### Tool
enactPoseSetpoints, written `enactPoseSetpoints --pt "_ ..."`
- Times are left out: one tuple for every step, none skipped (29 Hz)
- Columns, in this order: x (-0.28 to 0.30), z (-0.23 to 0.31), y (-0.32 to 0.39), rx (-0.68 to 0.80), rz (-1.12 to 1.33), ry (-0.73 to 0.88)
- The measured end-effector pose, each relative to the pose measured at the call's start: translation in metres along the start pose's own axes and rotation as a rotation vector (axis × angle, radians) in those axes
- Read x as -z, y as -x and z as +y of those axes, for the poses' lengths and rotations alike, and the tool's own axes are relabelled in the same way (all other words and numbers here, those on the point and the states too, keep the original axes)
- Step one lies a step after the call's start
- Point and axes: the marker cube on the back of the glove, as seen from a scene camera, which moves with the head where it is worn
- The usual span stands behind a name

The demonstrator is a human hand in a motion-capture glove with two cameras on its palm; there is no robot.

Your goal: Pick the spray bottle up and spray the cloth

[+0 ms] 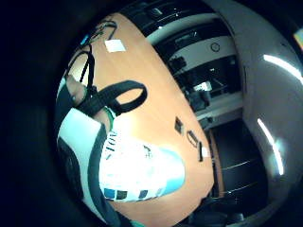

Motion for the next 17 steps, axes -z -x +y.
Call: enactPoseSetpoints --pt "-0.002 0.001 0.004 0.020 0.015 0.005" --pt "-0.003 0.001 0.009 0.038 0.027 0.010" --pt "-0.005 0.003 0.013 0.052 0.035 0.015" --pt "-0.008 0.004 0.016 0.065 0.040 0.021" --pt "-0.010 0.005 0.020 0.076 0.044 0.027" --pt "-0.011 0.006 0.023 0.086 0.047 0.033" --pt "-0.013 0.007 0.026 0.095 0.052 0.038" --pt "-0.015 0.008 0.029 0.104 0.059 0.040" --pt "-0.016 0.009 0.032 0.113 0.068 0.041" --pt "-0.016 0.010 0.035 0.120 0.074 0.041" --pt "-0.016 0.011 0.037 0.126 0.077 0.042" --pt "-0.016 0.013 0.038 0.127 0.074 0.042" --pt "-0.015 0.014 0.039 0.125 0.067 0.042" --pt "-0.014 0.015 0.039 0.120 0.056 0.041" --pt "-0.013 0.015 0.039 0.111 0.042 0.040" --pt "-0.011 0.016 0.038 0.099 0.025 0.038" --pt "-0.009 0.016 0.037 0.084 0.005 0.036"
